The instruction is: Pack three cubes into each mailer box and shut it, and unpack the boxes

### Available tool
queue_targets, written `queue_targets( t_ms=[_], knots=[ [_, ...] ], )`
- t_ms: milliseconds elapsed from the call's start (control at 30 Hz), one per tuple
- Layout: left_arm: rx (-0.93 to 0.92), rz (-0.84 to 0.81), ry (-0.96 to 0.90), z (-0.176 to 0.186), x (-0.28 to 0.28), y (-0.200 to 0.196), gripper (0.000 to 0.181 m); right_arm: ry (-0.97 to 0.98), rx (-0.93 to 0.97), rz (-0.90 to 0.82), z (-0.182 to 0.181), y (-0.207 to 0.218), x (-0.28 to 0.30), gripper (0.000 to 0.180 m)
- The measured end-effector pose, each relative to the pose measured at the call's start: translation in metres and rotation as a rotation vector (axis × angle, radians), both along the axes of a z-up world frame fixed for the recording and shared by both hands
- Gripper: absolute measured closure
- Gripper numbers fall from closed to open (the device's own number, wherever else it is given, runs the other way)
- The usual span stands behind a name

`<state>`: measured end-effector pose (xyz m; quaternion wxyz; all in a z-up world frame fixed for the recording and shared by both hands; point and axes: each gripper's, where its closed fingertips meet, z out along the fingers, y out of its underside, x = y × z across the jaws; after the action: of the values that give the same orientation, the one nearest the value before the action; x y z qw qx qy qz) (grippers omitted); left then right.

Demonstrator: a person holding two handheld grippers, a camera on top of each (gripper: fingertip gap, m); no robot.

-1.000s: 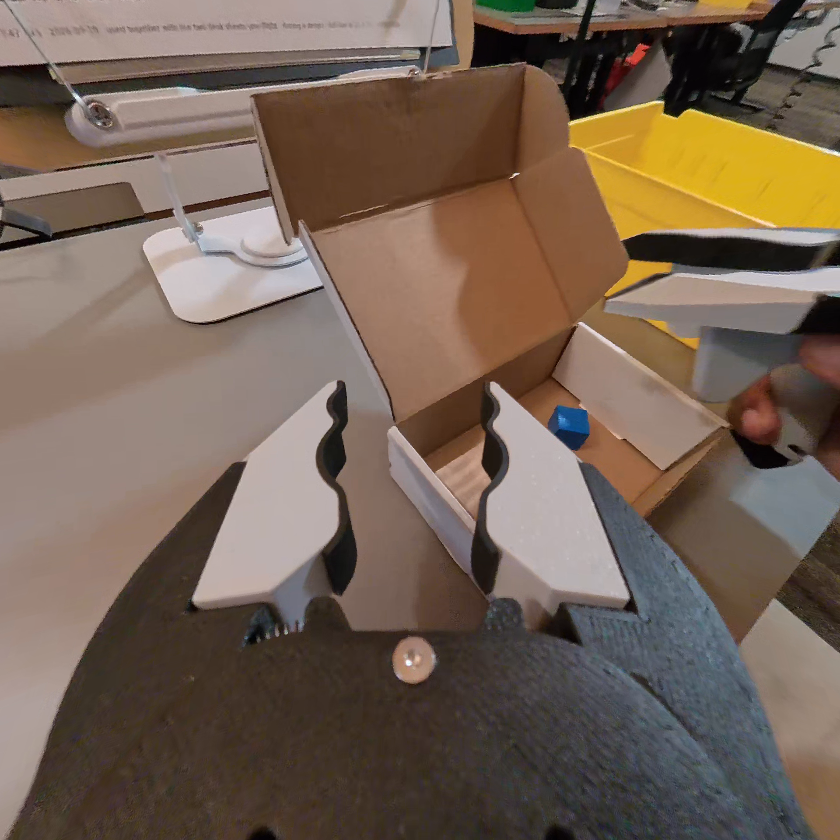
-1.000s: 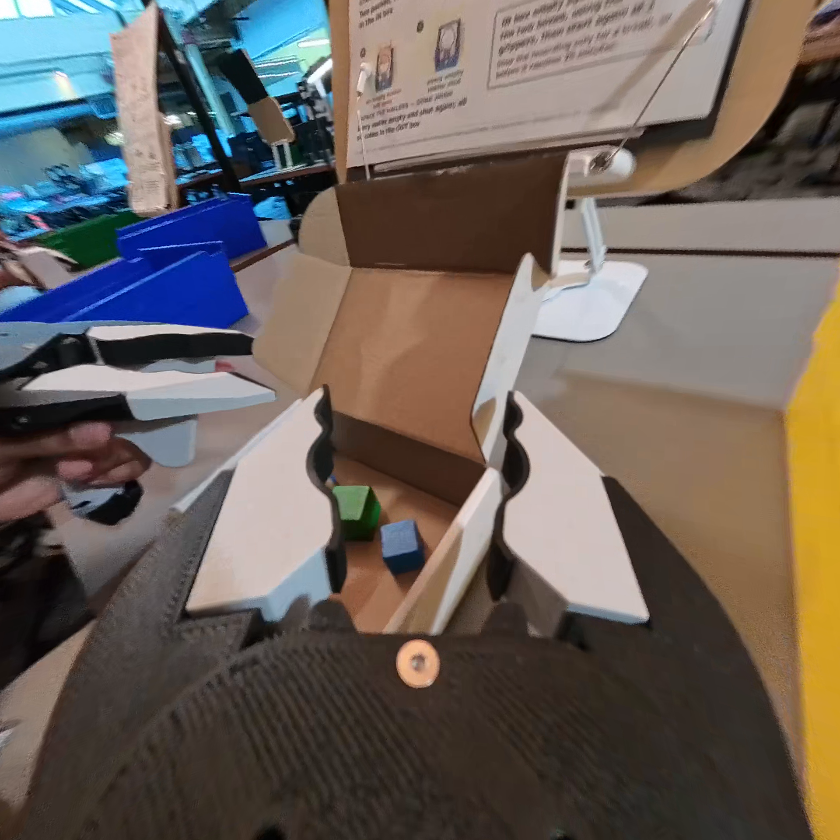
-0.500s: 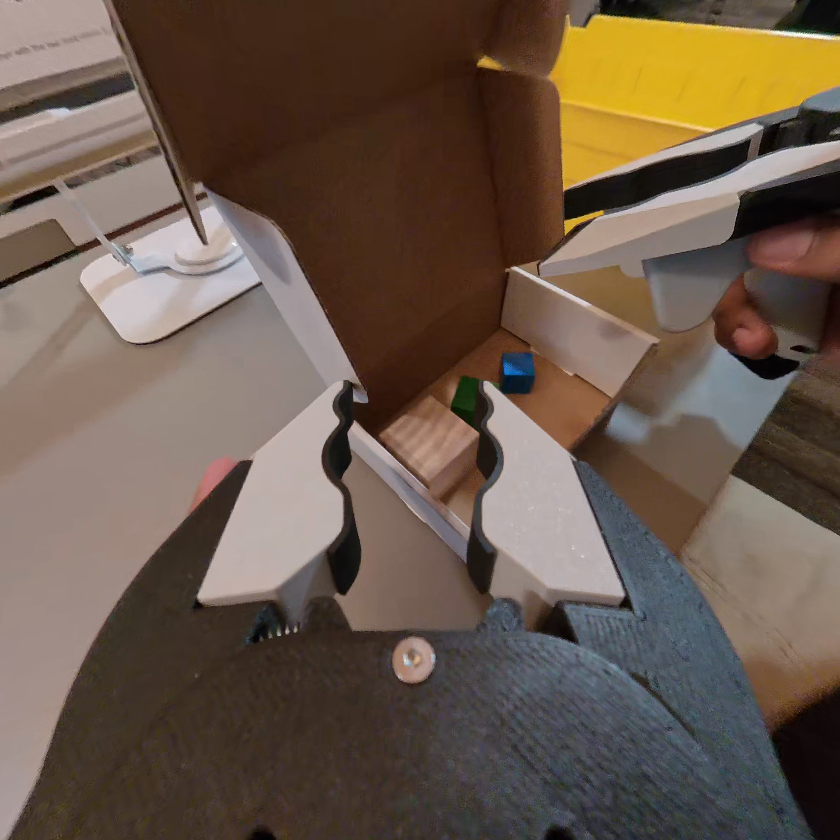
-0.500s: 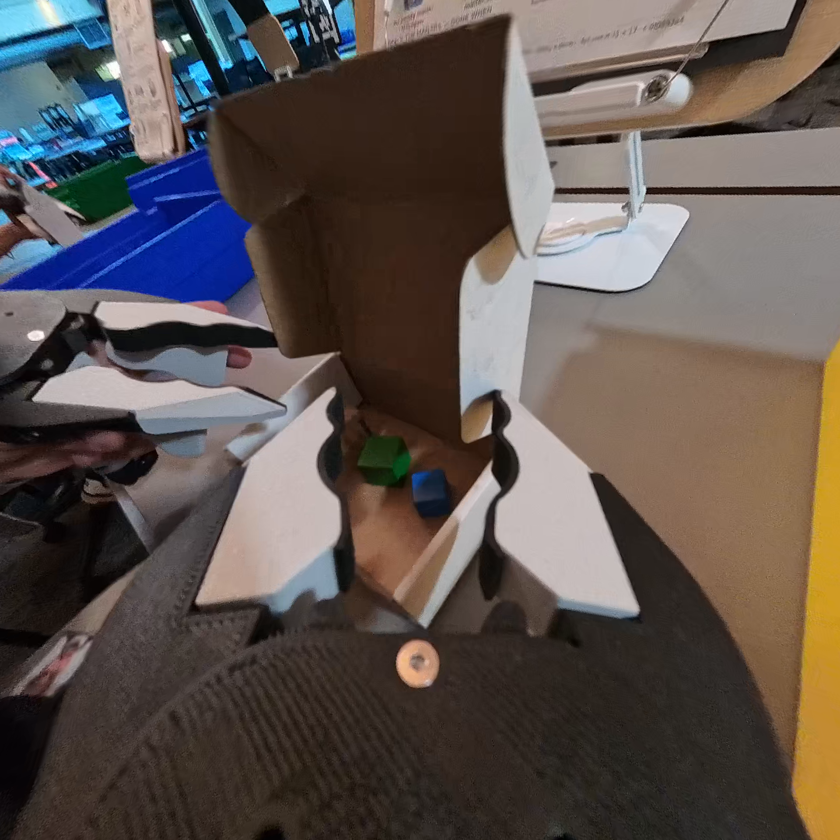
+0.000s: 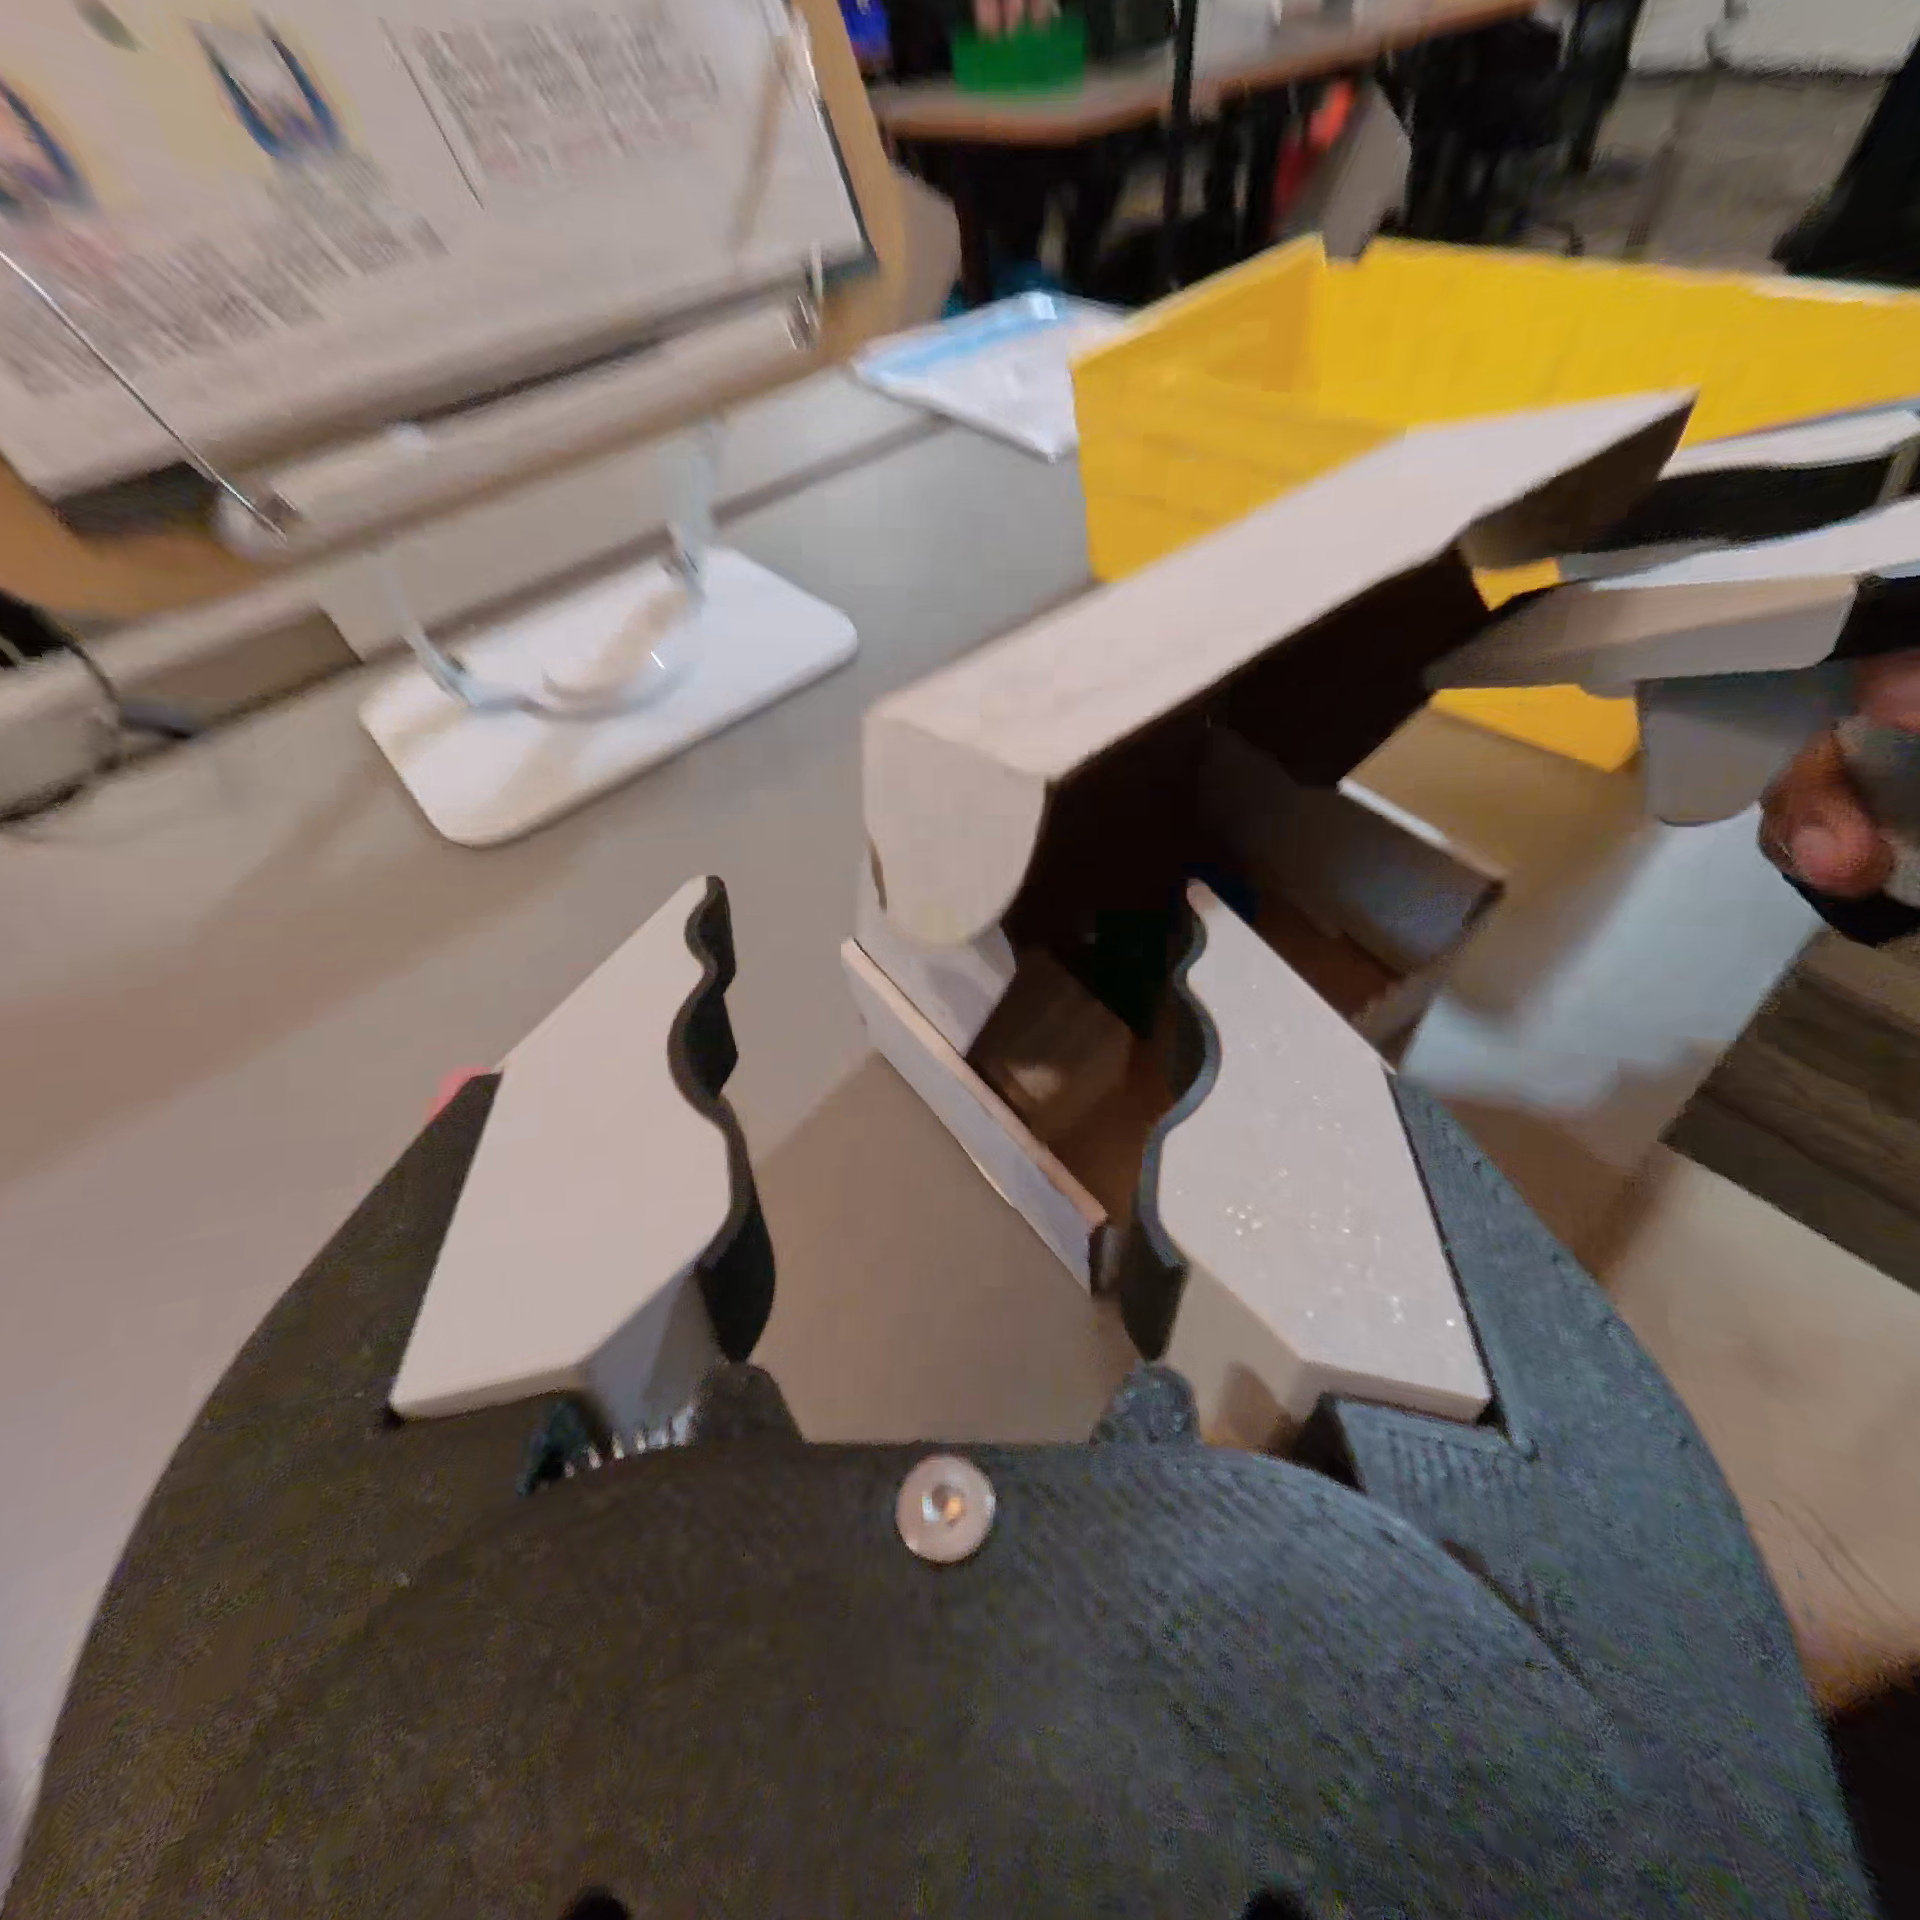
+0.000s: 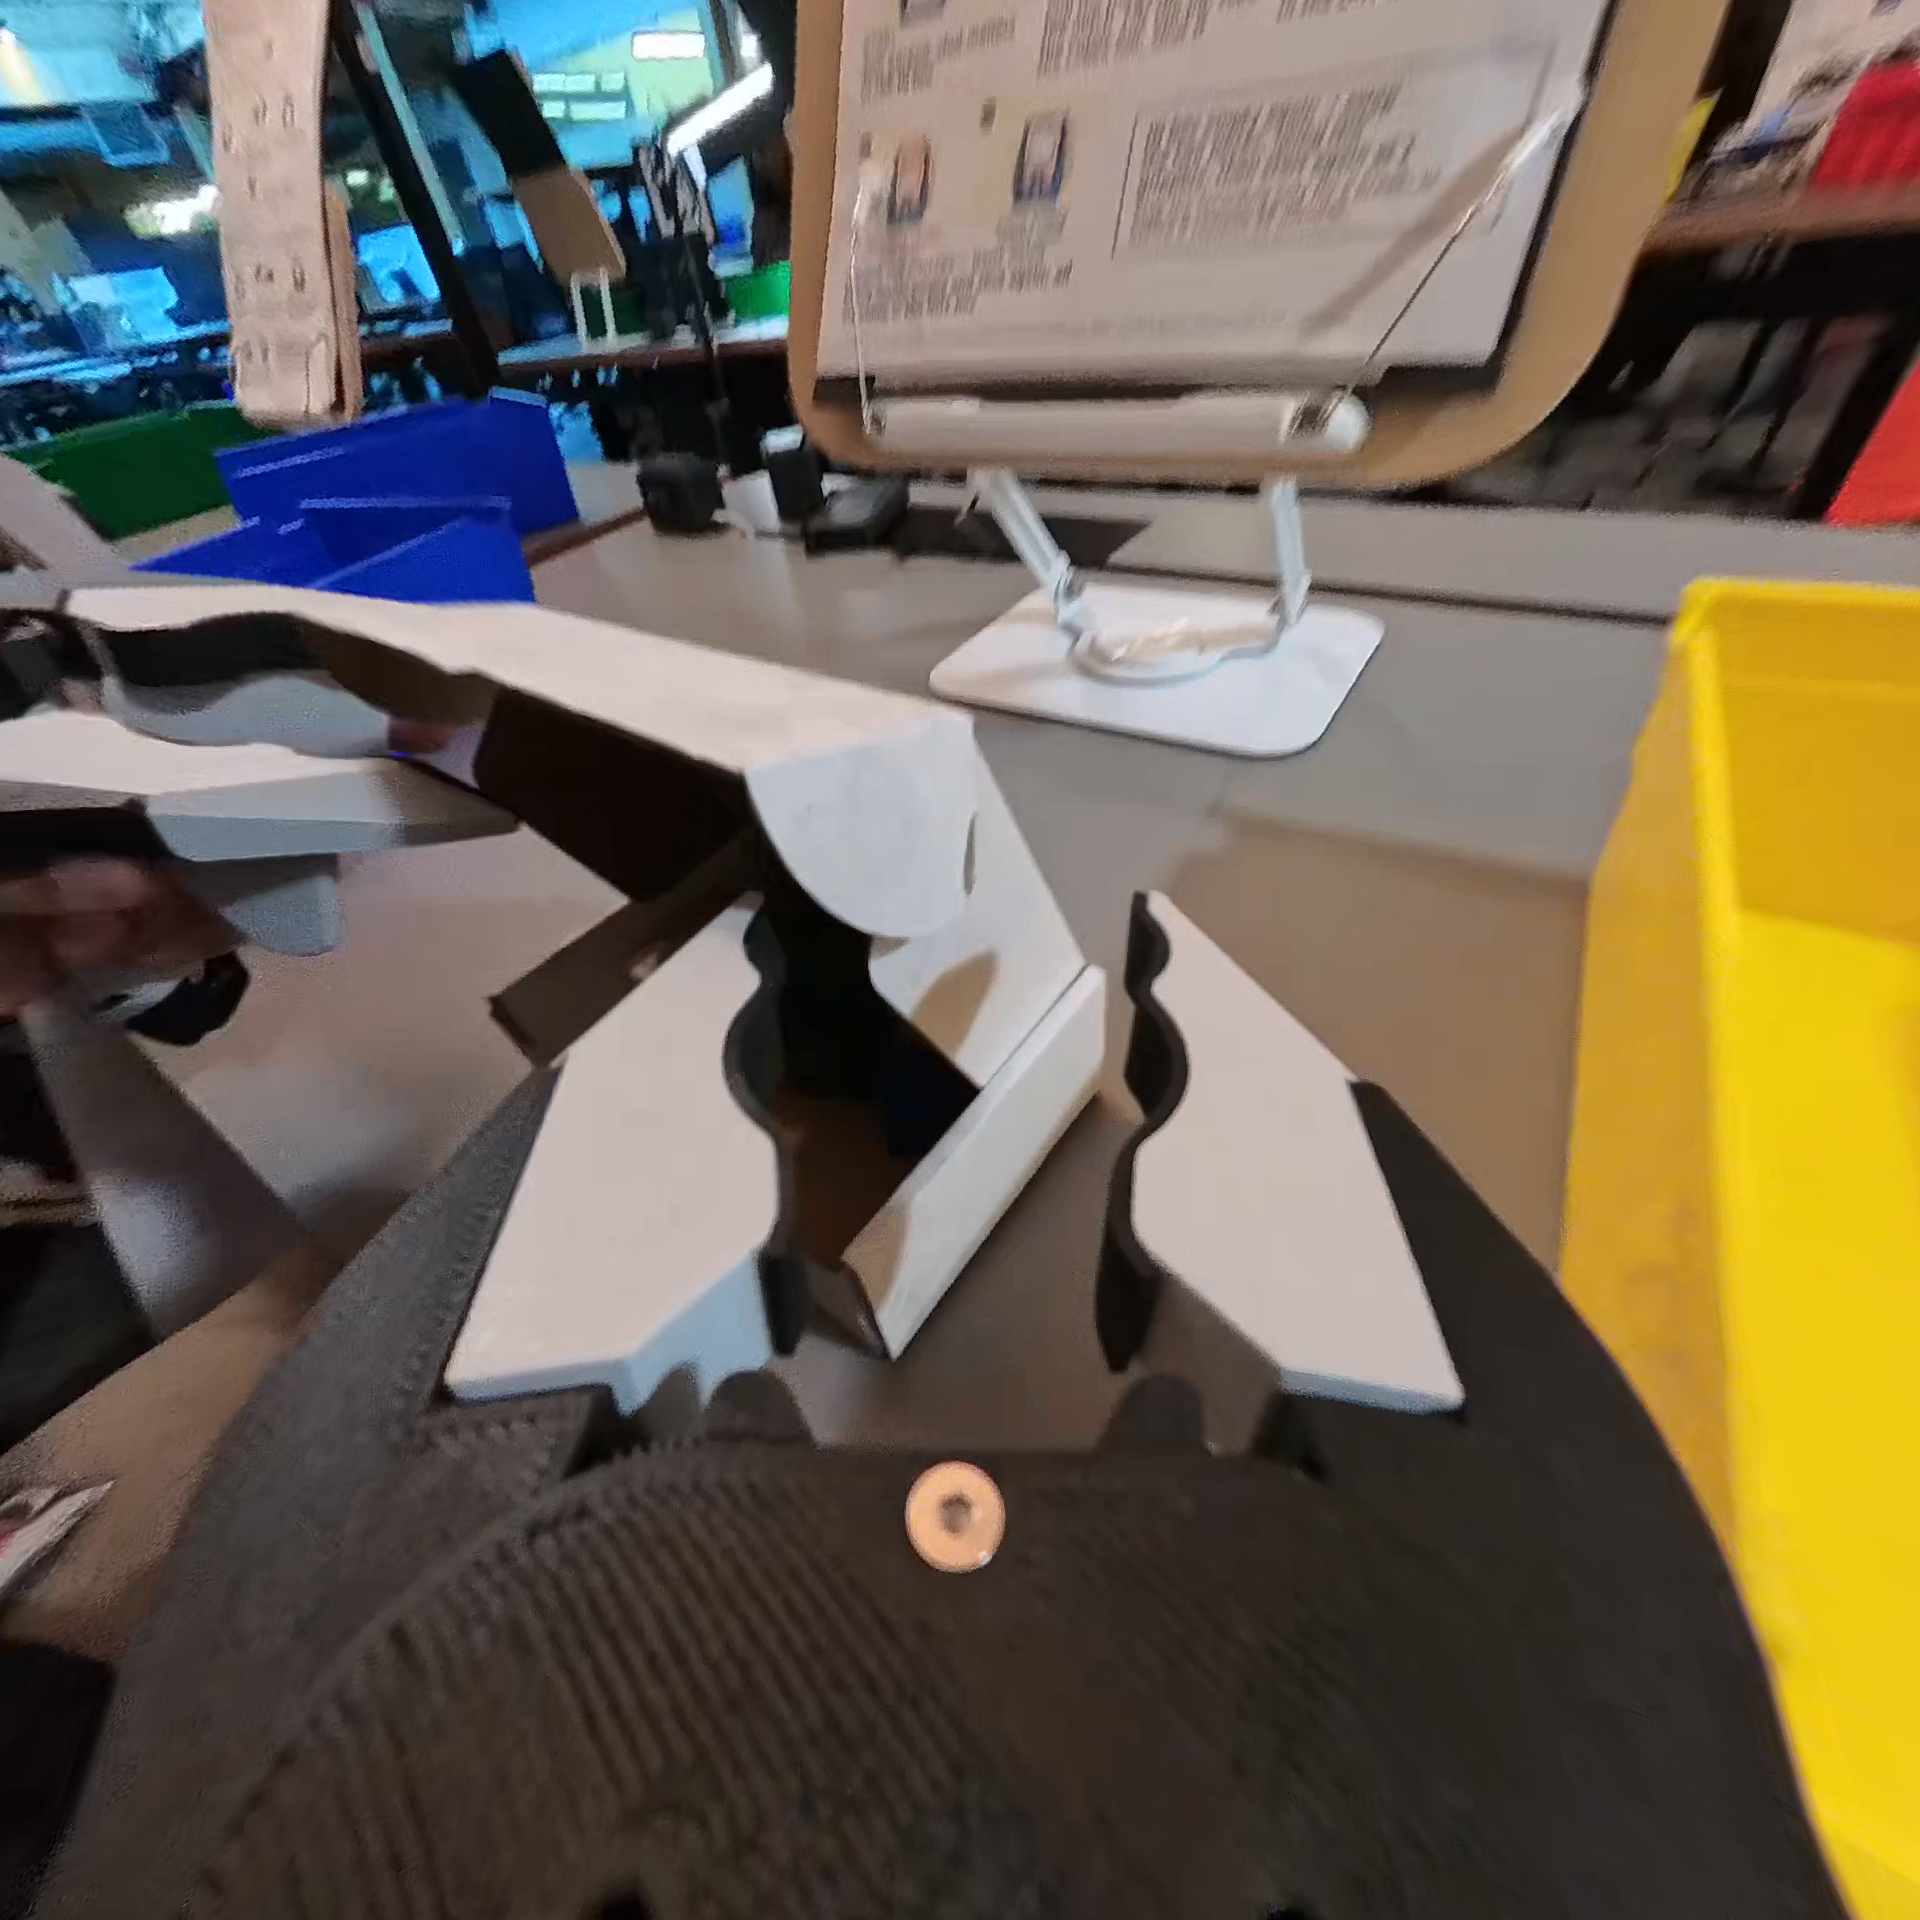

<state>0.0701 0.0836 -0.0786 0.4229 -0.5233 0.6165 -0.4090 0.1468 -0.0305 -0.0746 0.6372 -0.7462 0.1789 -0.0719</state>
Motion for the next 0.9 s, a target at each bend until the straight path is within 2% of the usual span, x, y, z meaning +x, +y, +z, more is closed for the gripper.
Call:
queue_targets(
  t_ms=[100, 200, 300, 467, 900],
  knots=[
    [0.053, -0.011, -0.088, 0.016, -0.002, -0.003, 0.112, -0.097, 0.043, -0.014, 0.018, -0.007, -0.001, 0.126],
    [0.090, -0.008, -0.104, 0.018, -0.003, -0.007, 0.150, -0.169, 0.034, -0.001, 0.024, -0.008, -0.007, 0.146],
    [0.111, 0.013, -0.114, 0.020, -0.004, -0.007, 0.163, -0.232, 0.018, -0.005, 0.029, -0.008, -0.013, 0.163],
    [0.119, 0.026, -0.101, 0.018, -0.012, -0.009, 0.164, -0.273, -0.065, -0.005, 0.026, -0.010, -0.018, 0.169],
    [0.036, -0.025, 0.012, -0.023, -0.045, -0.037, 0.161, -0.124, -0.232, 0.072, -0.012, -0.032, -0.038, 0.171]
  ],
)
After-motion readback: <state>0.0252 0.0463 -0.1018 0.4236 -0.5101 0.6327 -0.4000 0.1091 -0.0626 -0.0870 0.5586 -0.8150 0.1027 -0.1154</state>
